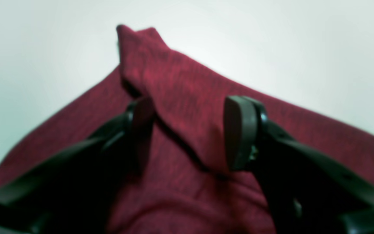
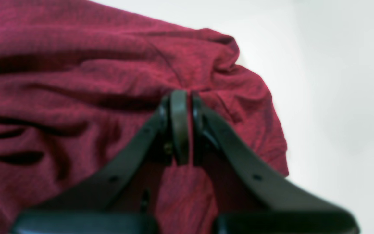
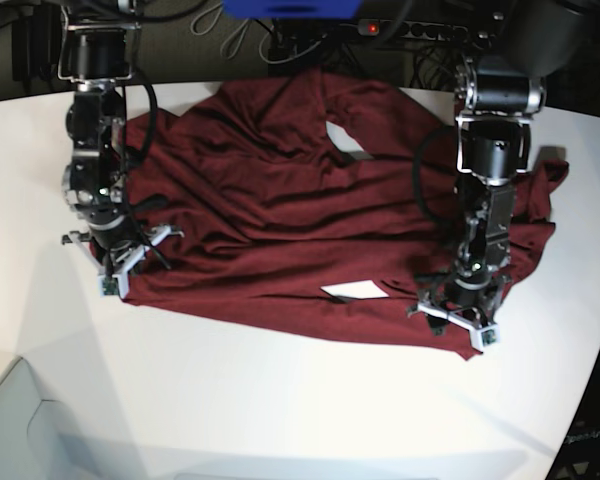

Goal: Layout the t-shirt on the table in an organized manner, then fold the t-shirt properly
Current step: 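Slide the left gripper along the shirt edge to smooth it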

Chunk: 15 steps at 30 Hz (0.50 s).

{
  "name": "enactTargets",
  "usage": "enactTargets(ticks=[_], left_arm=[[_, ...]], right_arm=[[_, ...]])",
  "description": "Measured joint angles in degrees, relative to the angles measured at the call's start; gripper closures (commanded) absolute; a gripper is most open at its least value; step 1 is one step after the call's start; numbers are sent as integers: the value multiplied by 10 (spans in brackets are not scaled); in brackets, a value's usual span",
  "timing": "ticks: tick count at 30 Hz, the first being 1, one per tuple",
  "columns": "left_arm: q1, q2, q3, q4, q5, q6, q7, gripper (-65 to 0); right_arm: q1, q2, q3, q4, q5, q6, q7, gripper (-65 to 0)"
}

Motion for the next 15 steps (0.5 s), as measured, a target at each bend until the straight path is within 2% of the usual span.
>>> enactTargets(ticks=[3,8,15], left_arm=[[5,1,-5,0,0,0,5,-335],[4,6,-50,0,-2,0,1,-334],[1,15,-49,-5,-2,0,3,-333]], right_arm=[[0,0,-1,-1,0,0,0,-7],[0,0,-1,-1,0,0,0,-7],[0,0,-2,-1,0,0,0,-7]])
